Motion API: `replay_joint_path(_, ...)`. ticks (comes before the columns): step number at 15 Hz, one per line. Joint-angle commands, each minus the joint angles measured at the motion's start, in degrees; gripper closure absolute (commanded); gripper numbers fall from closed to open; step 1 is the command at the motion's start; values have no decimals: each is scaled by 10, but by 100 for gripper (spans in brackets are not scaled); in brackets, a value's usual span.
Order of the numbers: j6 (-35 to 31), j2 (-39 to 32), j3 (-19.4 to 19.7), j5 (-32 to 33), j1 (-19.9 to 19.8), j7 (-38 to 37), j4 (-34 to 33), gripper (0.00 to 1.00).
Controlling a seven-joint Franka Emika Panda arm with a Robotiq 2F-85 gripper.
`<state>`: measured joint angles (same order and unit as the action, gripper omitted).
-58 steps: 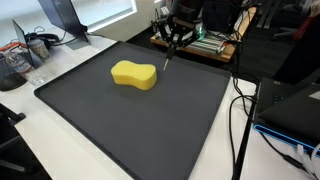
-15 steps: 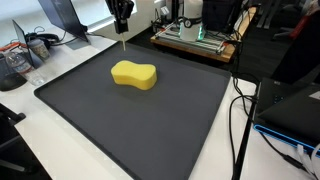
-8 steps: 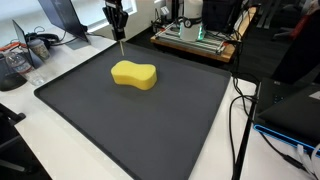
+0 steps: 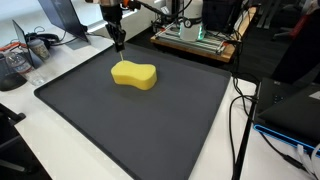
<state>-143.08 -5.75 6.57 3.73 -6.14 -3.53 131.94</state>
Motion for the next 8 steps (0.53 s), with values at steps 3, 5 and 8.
replay_joint_path(3,-58,-51,-2,-33,-8,20,9,97)
replay_joint_path(5,-62,-65,-10,-64,-12,40,8,97)
replay_joint_path(8,-58,-80,-17,-117,-20,76,6,97)
